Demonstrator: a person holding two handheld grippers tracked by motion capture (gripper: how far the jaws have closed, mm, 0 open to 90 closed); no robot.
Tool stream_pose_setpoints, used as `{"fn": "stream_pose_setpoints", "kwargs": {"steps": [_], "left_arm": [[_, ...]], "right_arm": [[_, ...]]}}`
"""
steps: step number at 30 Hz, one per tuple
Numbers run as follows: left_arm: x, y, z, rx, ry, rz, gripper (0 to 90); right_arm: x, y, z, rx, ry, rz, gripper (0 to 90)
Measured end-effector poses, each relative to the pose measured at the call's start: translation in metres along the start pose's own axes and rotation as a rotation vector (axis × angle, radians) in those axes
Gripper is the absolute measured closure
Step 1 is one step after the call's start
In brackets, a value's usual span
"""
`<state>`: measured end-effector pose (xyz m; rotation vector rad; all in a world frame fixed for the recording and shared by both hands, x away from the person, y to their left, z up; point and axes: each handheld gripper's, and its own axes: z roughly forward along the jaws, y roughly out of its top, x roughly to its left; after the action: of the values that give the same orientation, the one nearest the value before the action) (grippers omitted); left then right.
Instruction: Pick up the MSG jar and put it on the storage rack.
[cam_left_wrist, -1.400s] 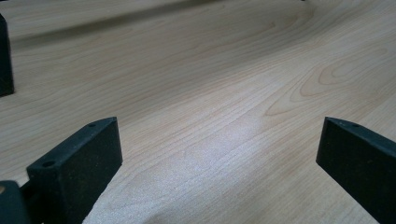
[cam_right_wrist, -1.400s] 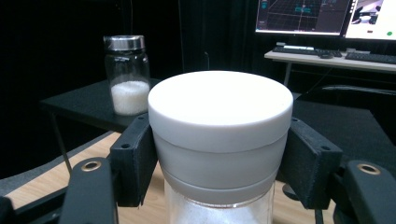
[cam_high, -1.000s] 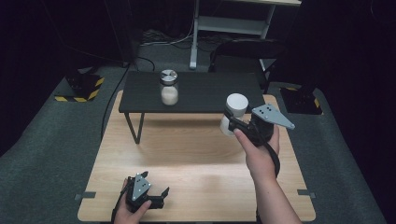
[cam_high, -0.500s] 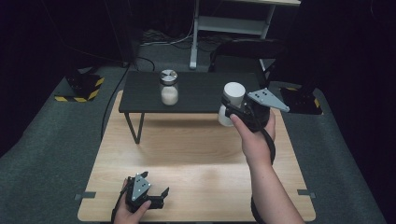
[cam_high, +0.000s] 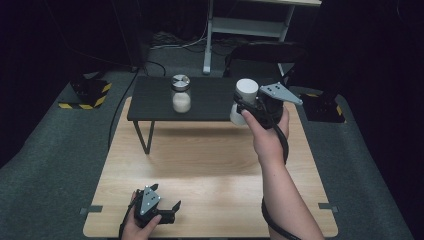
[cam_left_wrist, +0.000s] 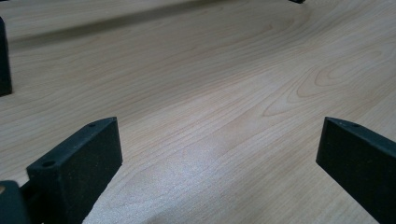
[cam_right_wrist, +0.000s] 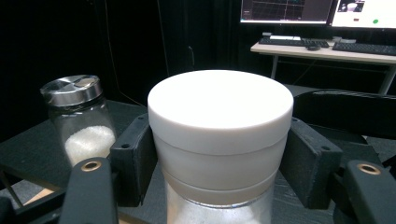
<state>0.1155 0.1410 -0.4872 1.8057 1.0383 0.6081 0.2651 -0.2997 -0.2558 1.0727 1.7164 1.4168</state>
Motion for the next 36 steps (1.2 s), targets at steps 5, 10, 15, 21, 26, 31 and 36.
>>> {"fn": "stream_pose_setpoints", "kwargs": {"steps": [5, 10, 15, 21, 26, 31, 36], "left_arm": [[0.001, 0.000, 0.000, 0.000, -0.001, -0.003, 0.3], [0.001, 0.000, 0.000, 0.001, -0.003, 0.000, 0.3], [0.002, -0.001, -0.001, -0.003, -0.007, -0.013, 0.3], [0.006, -0.003, -0.002, -0.012, -0.016, -0.048, 0.3], [0.008, -0.002, -0.002, -0.006, -0.015, -0.055, 0.3], [0.007, -0.002, -0.002, -0.006, -0.016, -0.046, 0.3], [0.007, -0.003, -0.002, -0.008, -0.015, -0.048, 0.3]], "right_arm": [[0.002, 0.004, 0.009, 0.003, -0.012, -0.004, 33.6], [0.002, 0.009, 0.025, 0.010, -0.020, -0.001, 33.6], [0.003, 0.010, 0.038, 0.022, -0.029, -0.006, 33.6], [0.004, 0.010, 0.052, 0.018, -0.024, -0.001, 33.6], [0.005, 0.011, 0.061, 0.009, -0.025, 0.004, 33.6], [0.008, 0.010, 0.070, 0.018, -0.032, -0.006, 33.6], [0.008, 0.010, 0.074, 0.015, -0.036, -0.005, 33.6]]}}
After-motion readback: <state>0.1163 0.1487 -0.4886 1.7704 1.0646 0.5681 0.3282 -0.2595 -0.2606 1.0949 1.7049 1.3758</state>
